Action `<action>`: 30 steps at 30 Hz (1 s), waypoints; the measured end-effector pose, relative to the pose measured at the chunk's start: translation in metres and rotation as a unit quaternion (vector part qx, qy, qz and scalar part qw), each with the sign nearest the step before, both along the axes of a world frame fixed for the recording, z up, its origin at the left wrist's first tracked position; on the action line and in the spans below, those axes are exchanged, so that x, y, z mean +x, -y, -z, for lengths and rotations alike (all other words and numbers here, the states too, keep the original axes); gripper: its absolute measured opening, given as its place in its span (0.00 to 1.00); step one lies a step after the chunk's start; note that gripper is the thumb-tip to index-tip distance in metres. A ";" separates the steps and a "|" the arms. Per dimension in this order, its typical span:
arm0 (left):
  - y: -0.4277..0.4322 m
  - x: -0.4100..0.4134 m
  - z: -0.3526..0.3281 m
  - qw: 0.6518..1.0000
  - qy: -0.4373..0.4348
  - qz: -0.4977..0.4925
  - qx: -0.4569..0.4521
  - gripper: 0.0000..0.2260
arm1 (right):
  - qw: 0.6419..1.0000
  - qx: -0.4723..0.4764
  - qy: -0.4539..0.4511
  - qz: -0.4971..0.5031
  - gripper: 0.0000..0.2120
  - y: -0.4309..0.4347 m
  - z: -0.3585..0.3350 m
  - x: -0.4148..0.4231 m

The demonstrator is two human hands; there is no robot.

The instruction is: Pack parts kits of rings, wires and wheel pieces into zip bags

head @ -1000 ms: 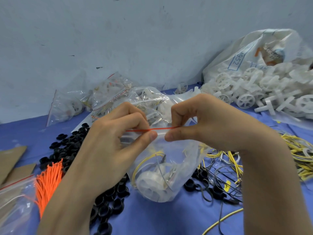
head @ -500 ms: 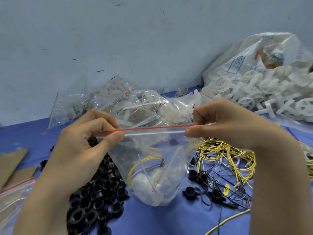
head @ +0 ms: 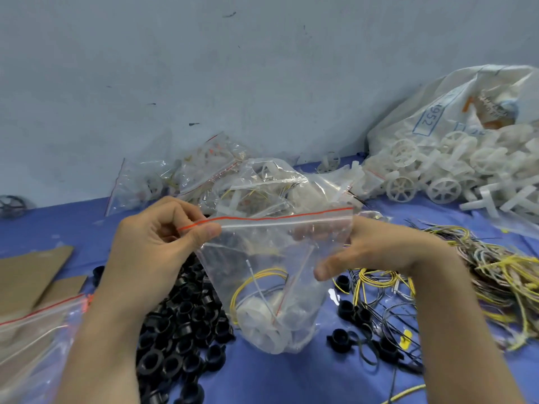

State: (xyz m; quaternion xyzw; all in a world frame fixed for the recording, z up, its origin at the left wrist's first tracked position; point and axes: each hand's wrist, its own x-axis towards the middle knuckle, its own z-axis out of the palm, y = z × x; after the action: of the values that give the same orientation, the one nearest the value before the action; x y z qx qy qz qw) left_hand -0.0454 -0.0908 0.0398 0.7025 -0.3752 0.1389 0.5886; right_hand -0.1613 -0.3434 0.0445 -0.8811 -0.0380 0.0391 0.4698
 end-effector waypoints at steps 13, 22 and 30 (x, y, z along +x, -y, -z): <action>-0.112 0.060 0.038 0.896 -0.224 -0.381 0.045 0.08 | 0.928 0.296 -0.040 0.225 0.13 0.002 0.030 0.040; -0.106 0.071 0.085 0.861 -0.397 -0.254 0.191 0.04 | 0.738 0.669 -0.064 0.053 0.46 -0.023 -0.013 0.106; -0.115 0.077 0.090 0.812 -0.390 -0.337 0.274 0.06 | 0.747 0.665 0.027 0.009 0.39 0.004 0.041 0.092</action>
State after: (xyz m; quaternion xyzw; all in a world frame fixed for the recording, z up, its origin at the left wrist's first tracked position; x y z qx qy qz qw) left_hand 0.0321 0.0243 -0.0498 0.9121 0.1237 -0.0655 0.3853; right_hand -0.0691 -0.3477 0.0038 -0.3468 -0.0593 -0.0238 0.9357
